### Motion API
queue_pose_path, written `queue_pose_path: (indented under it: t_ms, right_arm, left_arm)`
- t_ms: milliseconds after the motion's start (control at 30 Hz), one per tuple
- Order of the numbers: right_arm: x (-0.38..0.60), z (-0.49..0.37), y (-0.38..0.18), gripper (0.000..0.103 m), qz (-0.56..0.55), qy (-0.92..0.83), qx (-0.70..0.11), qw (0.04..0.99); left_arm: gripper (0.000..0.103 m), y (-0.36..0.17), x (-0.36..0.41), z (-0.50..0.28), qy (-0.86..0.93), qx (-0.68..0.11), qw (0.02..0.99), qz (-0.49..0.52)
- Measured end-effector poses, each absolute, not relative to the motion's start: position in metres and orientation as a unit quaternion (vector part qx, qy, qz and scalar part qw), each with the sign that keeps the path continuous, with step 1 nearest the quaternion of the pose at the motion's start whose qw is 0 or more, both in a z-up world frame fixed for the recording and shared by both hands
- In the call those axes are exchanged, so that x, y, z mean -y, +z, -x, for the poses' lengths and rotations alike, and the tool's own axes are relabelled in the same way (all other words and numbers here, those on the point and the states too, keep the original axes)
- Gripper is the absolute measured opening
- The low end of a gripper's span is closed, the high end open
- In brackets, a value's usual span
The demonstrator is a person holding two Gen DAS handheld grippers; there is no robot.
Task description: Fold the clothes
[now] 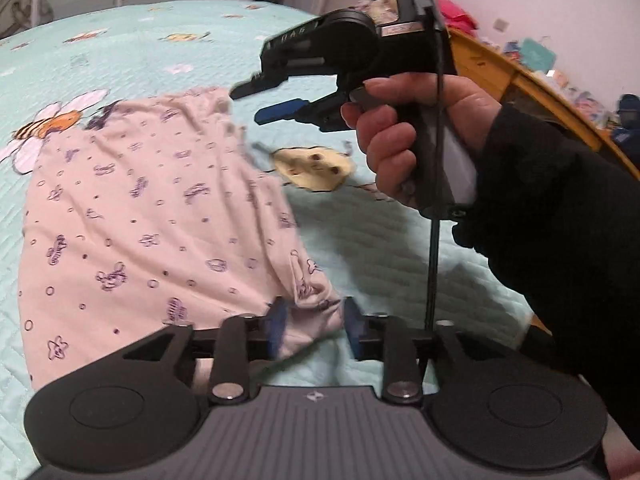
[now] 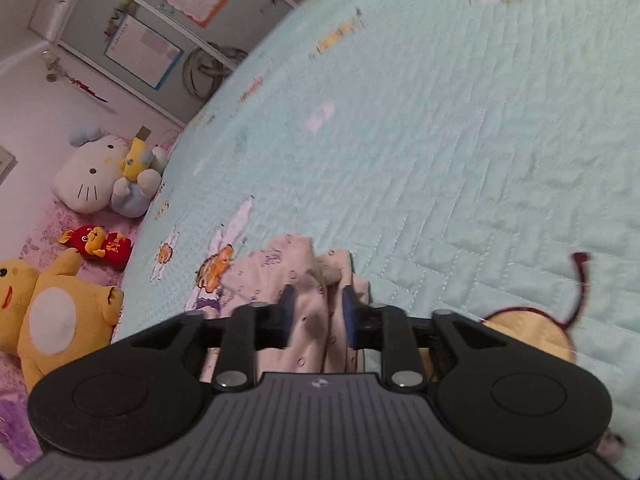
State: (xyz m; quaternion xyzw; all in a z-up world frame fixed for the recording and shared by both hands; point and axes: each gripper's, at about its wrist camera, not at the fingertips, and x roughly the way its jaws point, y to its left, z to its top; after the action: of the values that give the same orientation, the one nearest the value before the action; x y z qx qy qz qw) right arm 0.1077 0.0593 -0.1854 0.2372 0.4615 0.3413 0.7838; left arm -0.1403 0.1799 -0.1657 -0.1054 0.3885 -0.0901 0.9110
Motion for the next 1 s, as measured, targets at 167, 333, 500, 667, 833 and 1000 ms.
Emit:
queue_pose_path:
  t_ms: [167, 333, 500, 667, 833, 1000]
  right_arm:
    - [-0.028, -0.057, -0.159, 0.047, -0.224, 0.357, -0.426, 0.8]
    - [-0.003, 0.015, -0.158, 0.047, -0.204, 0.376, -0.422, 0.799]
    - [-0.009, 0.079, -0.168, 0.047, -0.137, 0.338, -0.4, 0.841]
    - [-0.031, 0.103, -0.171, 0.046, -0.063, 0.305, -0.346, 0.885]
    - [-0.025, 0.084, -0.195, 0.0, -0.07, 0.27, -0.385, 0.88]
    - [0.014, 0.079, -0.197, 0.002, -0.138, 0.239, -0.39, 0.878]
  left_arm:
    - [0.053, -0.154, -0.176, 0.162, -0.1, -0.371, 0.919, 0.089]
    - [0.053, -0.158, -0.205, 0.191, -0.071, -0.378, 0.915, 0.12]
    - [0.053, -0.162, -0.237, 0.213, -0.014, -0.383, 0.912, 0.143]
    - [0.053, -0.154, -0.25, 0.221, 0.014, -0.373, 0.913, 0.163]
    - [0.053, -0.146, -0.25, 0.232, 0.02, -0.363, 0.917, 0.167]
    - [0.053, -0.142, -0.258, 0.239, 0.037, -0.356, 0.917, 0.174]
